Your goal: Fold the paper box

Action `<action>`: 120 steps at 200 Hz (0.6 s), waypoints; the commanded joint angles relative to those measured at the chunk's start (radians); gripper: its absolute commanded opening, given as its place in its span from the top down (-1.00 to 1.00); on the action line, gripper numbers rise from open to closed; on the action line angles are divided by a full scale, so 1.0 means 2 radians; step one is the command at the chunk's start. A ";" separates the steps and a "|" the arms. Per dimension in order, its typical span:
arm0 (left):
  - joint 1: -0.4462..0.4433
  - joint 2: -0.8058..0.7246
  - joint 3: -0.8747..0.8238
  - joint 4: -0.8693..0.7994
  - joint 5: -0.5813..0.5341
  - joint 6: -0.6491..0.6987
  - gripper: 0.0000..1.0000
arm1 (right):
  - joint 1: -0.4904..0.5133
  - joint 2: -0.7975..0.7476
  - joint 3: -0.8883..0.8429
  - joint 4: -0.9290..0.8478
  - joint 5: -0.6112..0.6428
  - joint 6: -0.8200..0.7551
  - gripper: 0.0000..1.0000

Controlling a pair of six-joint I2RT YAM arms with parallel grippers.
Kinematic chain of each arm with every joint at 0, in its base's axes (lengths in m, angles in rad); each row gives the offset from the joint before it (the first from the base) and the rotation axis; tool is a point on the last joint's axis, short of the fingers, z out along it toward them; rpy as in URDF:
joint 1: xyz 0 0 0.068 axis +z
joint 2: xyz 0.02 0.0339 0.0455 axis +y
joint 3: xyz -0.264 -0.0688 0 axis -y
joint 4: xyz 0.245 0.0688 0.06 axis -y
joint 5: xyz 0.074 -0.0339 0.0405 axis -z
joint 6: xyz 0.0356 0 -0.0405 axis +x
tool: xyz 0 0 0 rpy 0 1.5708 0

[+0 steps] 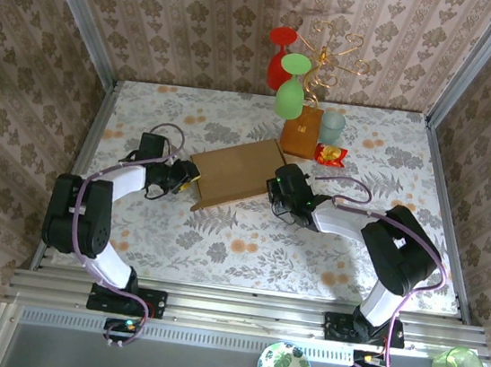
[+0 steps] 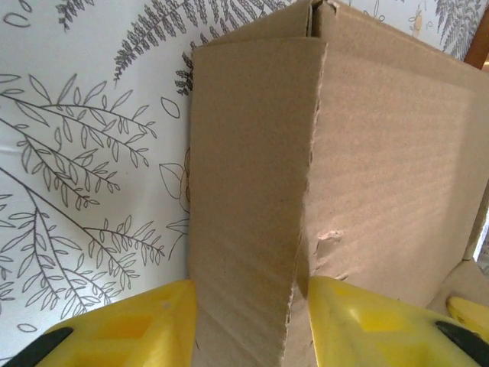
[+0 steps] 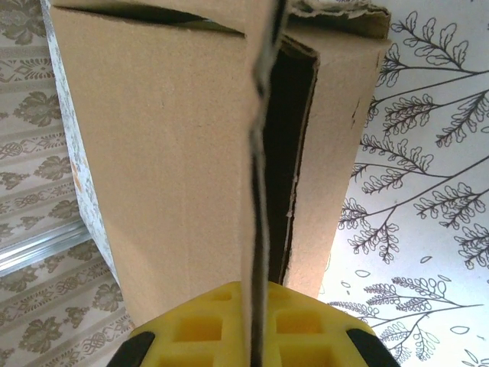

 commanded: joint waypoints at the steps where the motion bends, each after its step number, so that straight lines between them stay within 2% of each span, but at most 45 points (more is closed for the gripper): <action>1: -0.006 0.012 0.011 0.018 0.005 0.013 0.28 | -0.005 0.019 -0.002 -0.036 -0.008 -0.017 1.00; 11: -0.008 0.016 0.012 0.020 0.005 0.013 0.38 | -0.007 0.020 0.002 -0.038 -0.010 -0.019 1.00; 32: -0.010 0.020 0.010 0.020 0.002 0.010 0.74 | -0.008 0.020 0.008 -0.043 -0.013 -0.020 1.00; 61: -0.013 0.020 0.010 -0.001 -0.002 0.023 0.86 | -0.010 0.013 0.012 -0.052 -0.016 -0.028 0.98; 70: -0.014 0.021 0.011 -0.014 -0.003 0.031 1.00 | -0.012 0.007 0.013 -0.058 -0.017 -0.037 0.87; 83: -0.014 0.019 0.010 -0.027 -0.003 0.043 1.00 | -0.014 -0.007 0.022 -0.081 -0.017 -0.064 0.63; 99: -0.010 0.011 0.012 -0.043 -0.004 0.062 1.00 | -0.019 -0.033 0.036 -0.129 -0.012 -0.108 0.16; 120: -0.003 -0.006 0.011 -0.057 0.007 0.094 1.00 | -0.030 -0.074 0.053 -0.187 -0.006 -0.190 -0.18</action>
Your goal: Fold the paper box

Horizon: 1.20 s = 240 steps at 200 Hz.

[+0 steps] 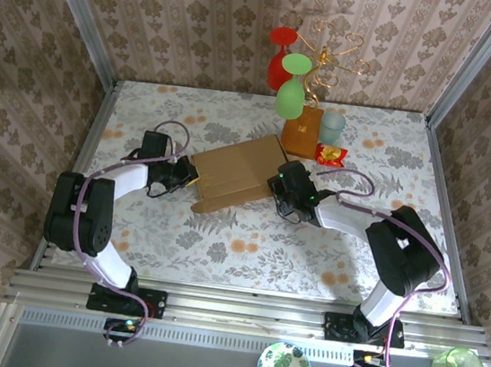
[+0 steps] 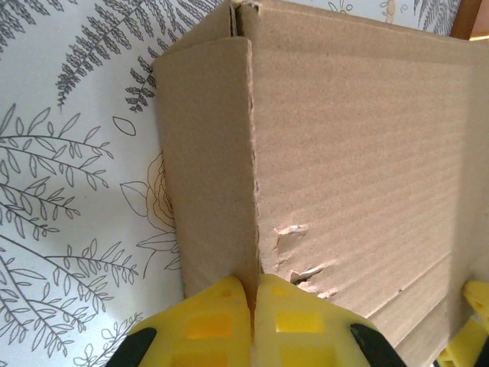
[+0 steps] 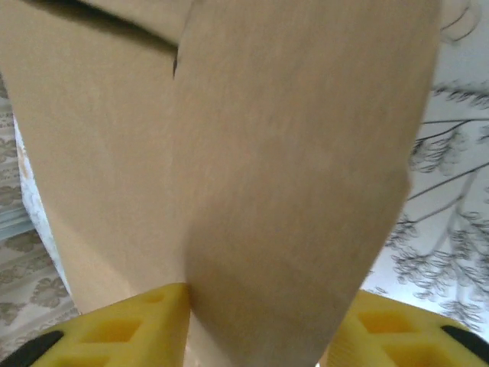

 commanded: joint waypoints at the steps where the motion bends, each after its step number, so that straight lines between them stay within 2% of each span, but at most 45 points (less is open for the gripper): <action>1: 0.004 -0.014 0.000 -0.057 0.003 0.052 1.00 | -0.014 -0.058 0.031 -0.097 0.009 -0.107 -0.19; 15: 0.010 -0.025 -0.001 -0.066 0.015 0.071 1.00 | -0.026 -0.080 0.045 -0.133 0.008 -0.178 -0.36; 37: 0.012 -0.037 -0.003 -0.077 0.034 0.106 1.00 | -0.052 -0.103 0.060 -0.162 -0.010 -0.303 -0.51; 60: 0.015 -0.054 -0.019 -0.071 0.047 0.131 1.00 | -0.093 -0.094 0.078 -0.176 -0.085 -0.413 -0.56; 64: 0.016 -0.057 -0.024 -0.070 0.047 0.133 1.00 | -0.101 -0.090 0.081 -0.179 -0.098 -0.430 -0.63; 78: 0.020 -0.066 -0.036 -0.069 0.047 0.137 1.00 | -0.129 -0.080 0.089 -0.183 -0.150 -0.467 -0.68; 115: 0.021 -0.074 -0.057 -0.060 0.043 0.135 1.00 | -0.177 -0.026 0.122 -0.171 -0.316 -0.509 -0.76; 123: 0.021 -0.074 -0.060 -0.054 0.042 0.133 1.00 | -0.179 -0.004 0.132 -0.178 -0.348 -0.519 -0.84; 147: 0.022 -0.071 -0.060 -0.051 0.040 0.132 1.00 | -0.185 0.035 0.132 -0.198 -0.383 -0.542 -0.87; 173: 0.023 -0.068 -0.062 -0.049 0.038 0.133 1.00 | -0.199 0.055 0.102 -0.160 -0.418 -0.538 -0.88; 203: 0.024 -0.065 -0.065 -0.052 0.035 0.136 1.00 | -0.195 0.094 0.107 -0.132 -0.490 -0.525 -0.95; 240: 0.031 -0.063 -0.072 -0.052 0.030 0.136 1.00 | -0.194 0.102 0.086 -0.106 -0.521 -0.521 -0.98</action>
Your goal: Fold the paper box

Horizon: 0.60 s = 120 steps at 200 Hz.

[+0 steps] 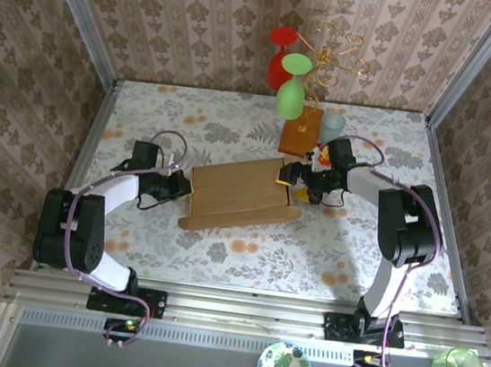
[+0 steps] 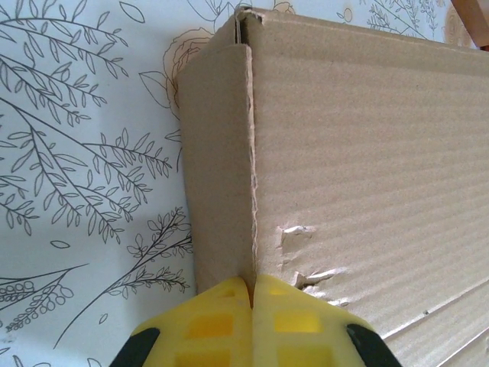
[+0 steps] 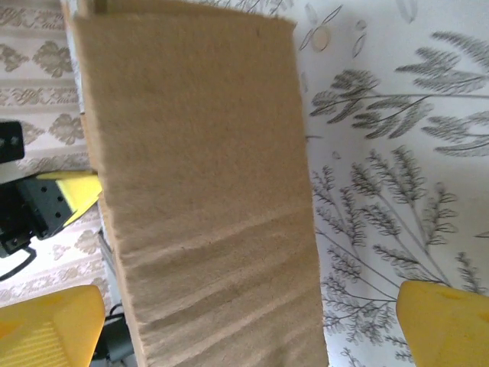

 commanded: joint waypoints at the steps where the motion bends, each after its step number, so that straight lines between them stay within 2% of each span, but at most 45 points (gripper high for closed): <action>1: 0.007 0.003 -0.014 -0.003 -0.005 0.016 1.00 | 0.002 0.004 -0.017 0.030 -0.063 0.001 -0.98; 21: 0.007 0.006 -0.016 0.001 -0.004 0.014 1.00 | 0.008 0.010 -0.034 0.081 -0.094 0.030 -0.96; 51: 0.007 0.016 -0.015 0.010 -0.003 0.010 1.00 | 0.028 0.021 -0.045 0.139 -0.106 0.074 -0.87; 87: 0.010 0.021 -0.015 0.027 0.001 0.000 1.00 | 0.037 0.026 -0.062 0.241 -0.114 0.156 -0.61; 103: 0.014 0.014 -0.015 0.035 0.004 -0.011 1.00 | 0.038 0.023 -0.063 0.255 -0.115 0.184 -0.48; 113: 0.020 0.003 -0.014 0.043 0.007 -0.029 0.70 | 0.037 0.017 -0.063 0.259 -0.112 0.201 -0.41; 120: 0.027 -0.009 -0.014 0.050 0.008 -0.046 0.56 | 0.037 0.014 -0.064 0.262 -0.110 0.216 -0.36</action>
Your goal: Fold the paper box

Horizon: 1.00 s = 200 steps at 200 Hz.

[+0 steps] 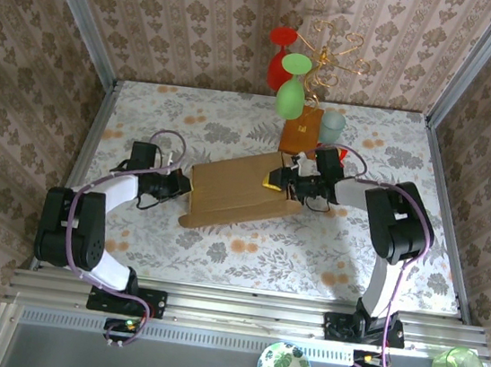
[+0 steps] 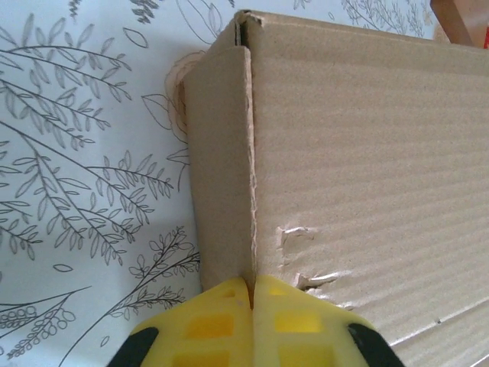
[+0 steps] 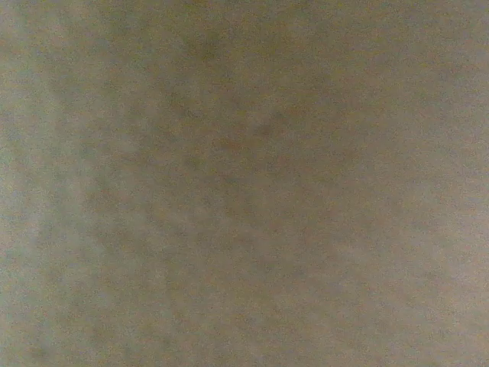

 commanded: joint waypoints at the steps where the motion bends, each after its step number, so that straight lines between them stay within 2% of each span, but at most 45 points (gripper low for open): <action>1: 0.018 -0.019 -0.009 0.020 -0.002 -0.042 0.55 | -0.002 -0.007 -0.005 0.047 -0.014 0.068 -0.35; 28: 0.053 -0.075 -0.010 0.046 -0.013 -0.134 0.09 | -0.010 -0.020 -0.003 0.064 -0.013 0.151 -0.26; 39: 0.069 -0.089 -0.007 0.044 -0.019 -0.175 -0.02 | -0.013 -0.024 0.000 0.064 -0.014 0.182 -0.25; 51: 0.083 -0.089 0.001 0.040 -0.013 -0.213 -0.04 | -0.016 -0.025 0.007 0.045 -0.014 0.206 -0.22; 63: 0.091 -0.075 0.021 -0.002 -0.014 -0.244 -0.03 | -0.018 -0.023 0.018 0.016 -0.018 0.240 -0.14; 85: 0.096 -0.038 0.035 -0.011 0.056 -0.289 -0.01 | -0.018 -0.031 0.023 -0.017 -0.023 0.310 0.02; 97: 0.092 -0.031 0.028 0.004 0.075 -0.313 -0.09 | -0.019 -0.043 0.022 -0.042 -0.025 0.338 0.03; 133: 0.067 -0.042 0.004 0.000 0.052 -0.418 -0.34 | -0.023 -0.072 0.003 -0.098 -0.038 0.386 0.06; 166: 0.031 -0.024 0.004 -0.019 0.055 -0.509 -0.41 | -0.033 -0.074 -0.014 -0.100 -0.043 0.407 0.10; 200: 0.016 -0.007 -0.030 0.039 0.075 -0.601 -0.43 | -0.041 -0.062 -0.017 -0.093 -0.048 0.412 0.12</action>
